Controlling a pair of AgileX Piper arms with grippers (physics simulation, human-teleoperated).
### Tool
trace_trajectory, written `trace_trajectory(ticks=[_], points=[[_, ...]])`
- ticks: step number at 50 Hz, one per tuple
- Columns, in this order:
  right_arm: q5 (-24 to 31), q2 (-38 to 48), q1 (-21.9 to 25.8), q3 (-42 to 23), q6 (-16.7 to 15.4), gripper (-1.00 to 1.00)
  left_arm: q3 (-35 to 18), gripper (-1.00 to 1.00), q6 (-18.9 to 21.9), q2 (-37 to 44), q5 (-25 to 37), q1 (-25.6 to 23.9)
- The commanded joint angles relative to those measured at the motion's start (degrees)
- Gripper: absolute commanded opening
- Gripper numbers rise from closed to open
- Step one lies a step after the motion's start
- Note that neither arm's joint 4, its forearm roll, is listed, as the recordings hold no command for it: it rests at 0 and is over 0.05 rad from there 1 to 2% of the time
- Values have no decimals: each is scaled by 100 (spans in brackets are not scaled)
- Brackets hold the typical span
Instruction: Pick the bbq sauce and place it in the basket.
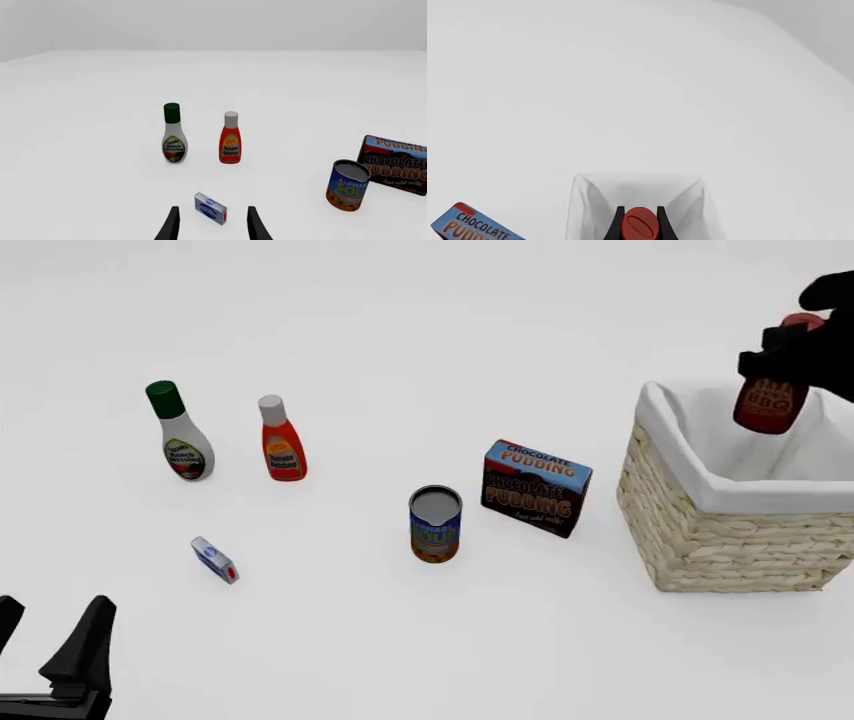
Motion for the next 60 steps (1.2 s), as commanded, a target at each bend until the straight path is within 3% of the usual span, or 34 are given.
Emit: trace_trajectory(ticks=[1,20,60], points=[[-237,212,-43,99,127,-100,0,100,0,0,0,0],[-761,964,-135,255,240,-100,0,100,0,0,0,0],[-1235,1763,-182,321,343,-100,0,100,0,0,0,0]])
